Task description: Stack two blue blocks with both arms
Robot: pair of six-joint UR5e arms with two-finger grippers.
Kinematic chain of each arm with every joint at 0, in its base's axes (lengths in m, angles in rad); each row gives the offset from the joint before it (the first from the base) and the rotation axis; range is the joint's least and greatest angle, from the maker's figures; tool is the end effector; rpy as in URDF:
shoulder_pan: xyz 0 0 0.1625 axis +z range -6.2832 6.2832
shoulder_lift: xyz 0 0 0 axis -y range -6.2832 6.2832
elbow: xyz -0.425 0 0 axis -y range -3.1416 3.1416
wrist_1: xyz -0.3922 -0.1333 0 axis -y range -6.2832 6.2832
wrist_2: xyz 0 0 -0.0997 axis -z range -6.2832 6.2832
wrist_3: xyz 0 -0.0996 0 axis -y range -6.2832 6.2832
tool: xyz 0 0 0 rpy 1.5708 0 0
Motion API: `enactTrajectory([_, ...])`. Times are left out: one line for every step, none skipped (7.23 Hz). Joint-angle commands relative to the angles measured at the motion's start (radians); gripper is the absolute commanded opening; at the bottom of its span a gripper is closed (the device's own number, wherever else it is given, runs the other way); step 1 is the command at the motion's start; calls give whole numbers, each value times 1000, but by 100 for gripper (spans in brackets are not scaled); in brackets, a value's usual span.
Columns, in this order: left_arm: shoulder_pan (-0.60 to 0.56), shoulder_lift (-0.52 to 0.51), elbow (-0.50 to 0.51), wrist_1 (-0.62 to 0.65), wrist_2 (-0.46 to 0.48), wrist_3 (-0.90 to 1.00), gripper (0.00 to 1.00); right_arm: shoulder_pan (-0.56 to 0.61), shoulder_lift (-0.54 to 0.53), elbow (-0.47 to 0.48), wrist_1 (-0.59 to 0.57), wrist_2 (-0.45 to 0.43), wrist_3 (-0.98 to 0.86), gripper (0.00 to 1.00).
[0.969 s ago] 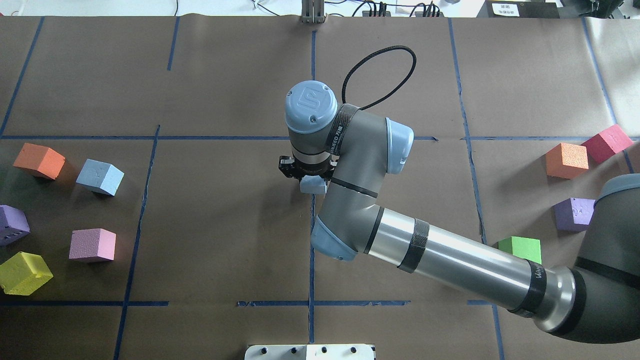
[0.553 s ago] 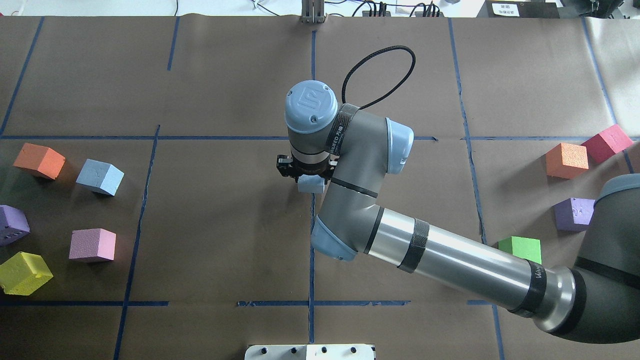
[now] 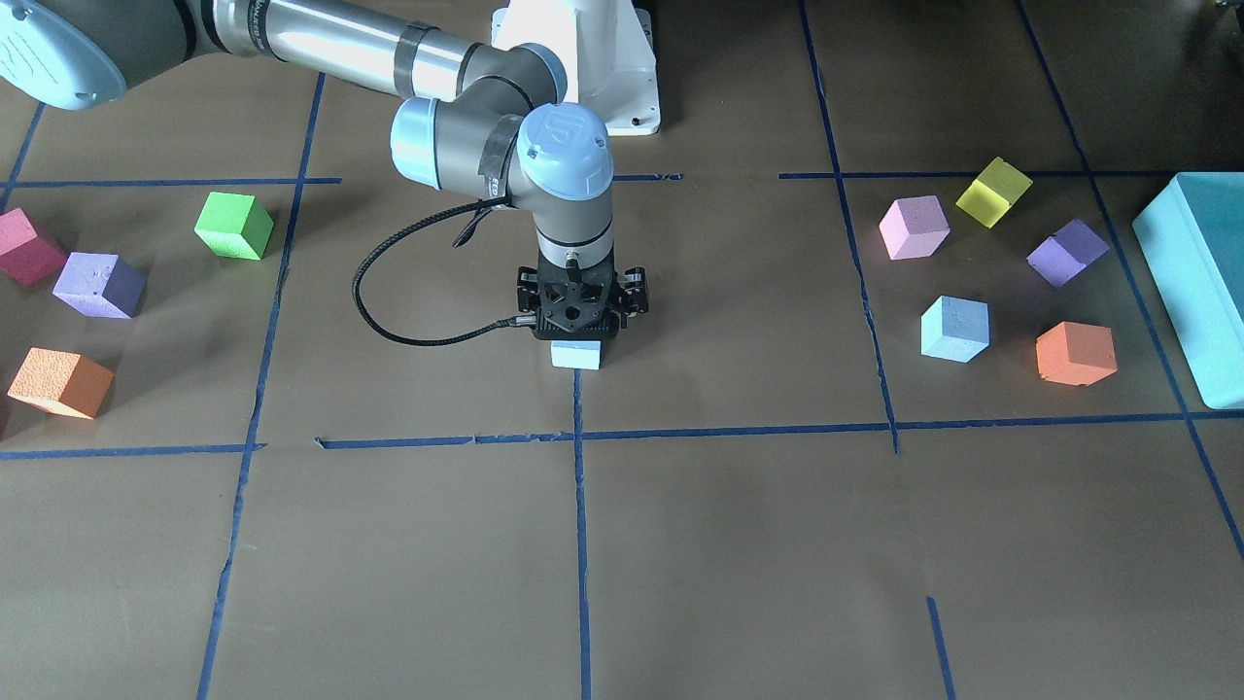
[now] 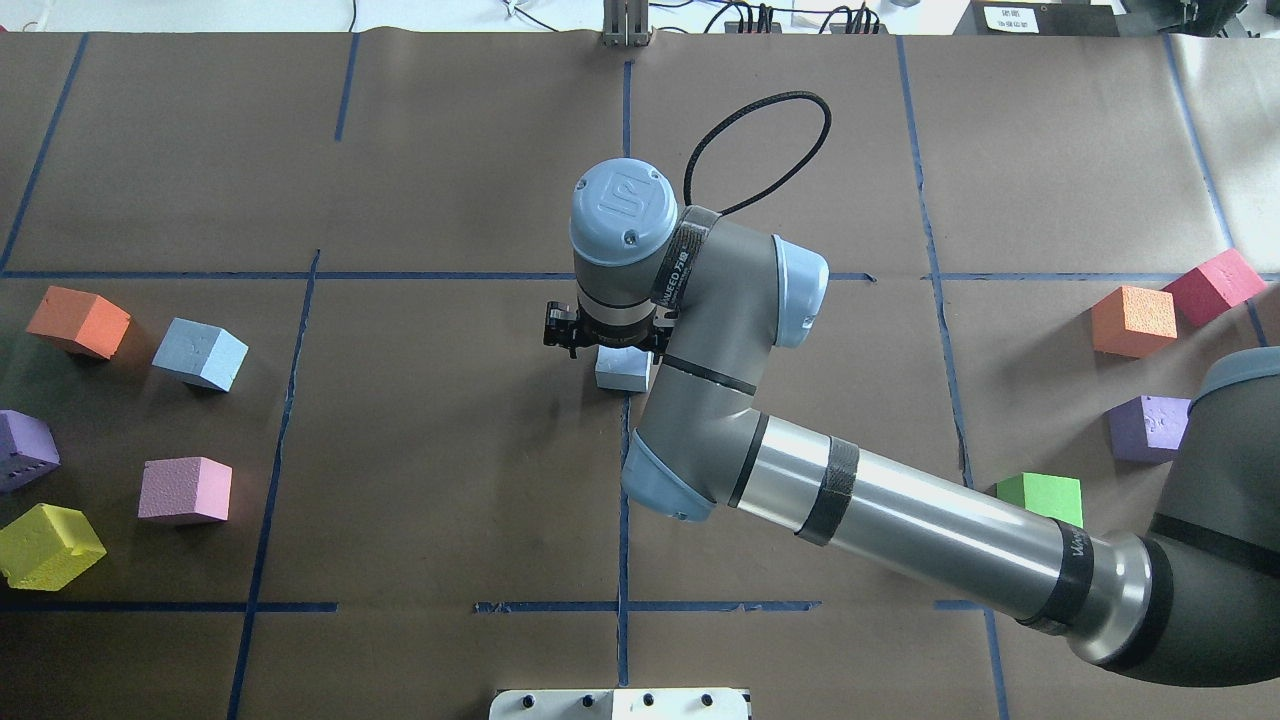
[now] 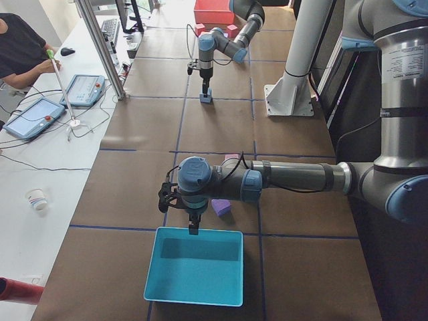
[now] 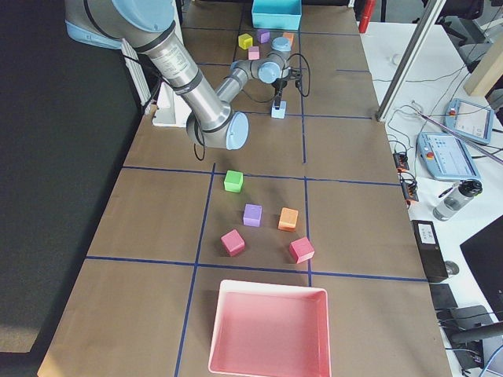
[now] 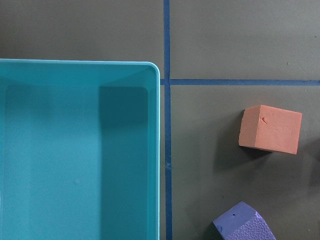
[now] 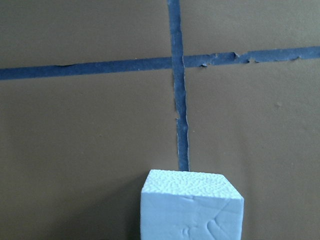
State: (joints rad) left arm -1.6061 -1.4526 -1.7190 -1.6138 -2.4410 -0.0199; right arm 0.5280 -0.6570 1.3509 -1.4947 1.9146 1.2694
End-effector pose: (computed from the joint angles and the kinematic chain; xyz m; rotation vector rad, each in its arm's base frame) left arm -0.0729 -0.4437 0.6295 0.0750 0.8692 -0.0199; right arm -0.6191 -0.4765 0.1692 0.0082 -0.8288 0.0811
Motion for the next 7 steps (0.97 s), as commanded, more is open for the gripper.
enactTrajectory([0,0,-4,0,-3,0,100,21,-4,49,-56,-2,-2,100])
enactTrajectory([0,-2,-4,0,-3,0,100,36,-6,103,-140,0,-11,100])
enactTrajectory([-2,1,-14,0,-4,0,100,59,-4,181,-235,1,-16,100])
enactTrajectory([-2,9,-43,-3,-4,0,100,94,-7,251,-330,12,-48,100])
enactTrajectory([-2,15,-103,-3,5,0,100,142,-18,323,-405,17,-106,100])
enactTrajectory([0,17,-166,2,2,0,100,229,-51,386,-456,71,-214,100])
enactTrajectory([9,29,-225,9,0,0,100,319,-129,458,-470,142,-328,100])
